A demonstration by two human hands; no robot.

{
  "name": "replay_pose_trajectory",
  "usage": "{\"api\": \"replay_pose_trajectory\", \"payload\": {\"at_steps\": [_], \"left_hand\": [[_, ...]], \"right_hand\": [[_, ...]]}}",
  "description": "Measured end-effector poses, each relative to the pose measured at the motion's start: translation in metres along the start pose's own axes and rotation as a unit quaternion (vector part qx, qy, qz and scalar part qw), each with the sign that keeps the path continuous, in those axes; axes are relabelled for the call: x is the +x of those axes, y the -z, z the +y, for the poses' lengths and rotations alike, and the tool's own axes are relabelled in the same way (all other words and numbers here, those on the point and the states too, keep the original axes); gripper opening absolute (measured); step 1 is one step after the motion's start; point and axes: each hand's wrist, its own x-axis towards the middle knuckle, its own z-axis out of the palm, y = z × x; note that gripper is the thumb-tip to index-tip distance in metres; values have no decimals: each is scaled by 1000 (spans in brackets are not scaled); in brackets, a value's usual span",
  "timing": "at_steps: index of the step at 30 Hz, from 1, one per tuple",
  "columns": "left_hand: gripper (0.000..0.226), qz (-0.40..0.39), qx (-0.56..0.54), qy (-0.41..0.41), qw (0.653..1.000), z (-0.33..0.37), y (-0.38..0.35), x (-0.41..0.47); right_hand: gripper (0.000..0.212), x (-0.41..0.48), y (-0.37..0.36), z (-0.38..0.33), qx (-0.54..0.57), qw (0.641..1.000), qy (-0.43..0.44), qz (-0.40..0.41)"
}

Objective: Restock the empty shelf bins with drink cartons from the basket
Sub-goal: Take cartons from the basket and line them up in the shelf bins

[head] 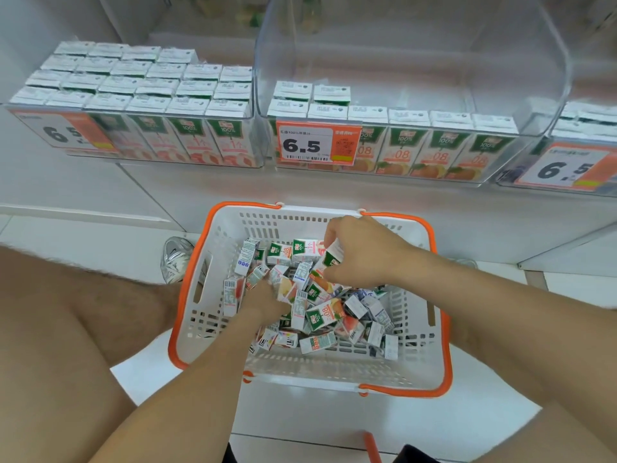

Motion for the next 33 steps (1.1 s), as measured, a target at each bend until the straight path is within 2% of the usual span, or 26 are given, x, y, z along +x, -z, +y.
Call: {"api": "replay_pose_trajectory", "payload": {"at_steps": [6, 10, 11, 14, 17, 19, 22, 25, 29, 33], "left_hand": [[43, 79, 21, -129, 988, 30, 39, -38], [39, 64, -18, -225, 972, 78, 80, -82], [37, 63, -32, -250, 966, 90, 88, -96], [35, 72, -86, -303, 946, 119, 106, -129], [49, 74, -114, -346, 928, 148, 126, -157], [50, 79, -118, -365, 920, 165, 142, -170], [43, 113, -118, -392, 906, 190, 165, -189], [40, 163, -137, -415, 885, 213, 192, -201], [39, 237, -134, -423, 864, 248, 222, -202], [39, 275, -156, -410, 856, 269, 239, -186]], "right_hand": [[41, -10, 25, -2, -101, 993, 7, 55], [26, -32, 57, -7, -202, 972, 17, 121], [28, -38, 65, -8, -215, 967, 15, 134], [25, -57, 93, -9, -172, 971, 18, 166], [32, -78, 124, -7, -86, 978, 28, 186], [34, -88, 140, -2, -43, 974, 32, 219], [44, -86, 158, 11, 4, 952, 27, 303], [40, -72, 177, 20, 8, 929, 38, 369], [38, -41, 199, 20, -37, 933, 48, 355], [24, 0, 197, 11, -170, 946, 24, 276]]}}
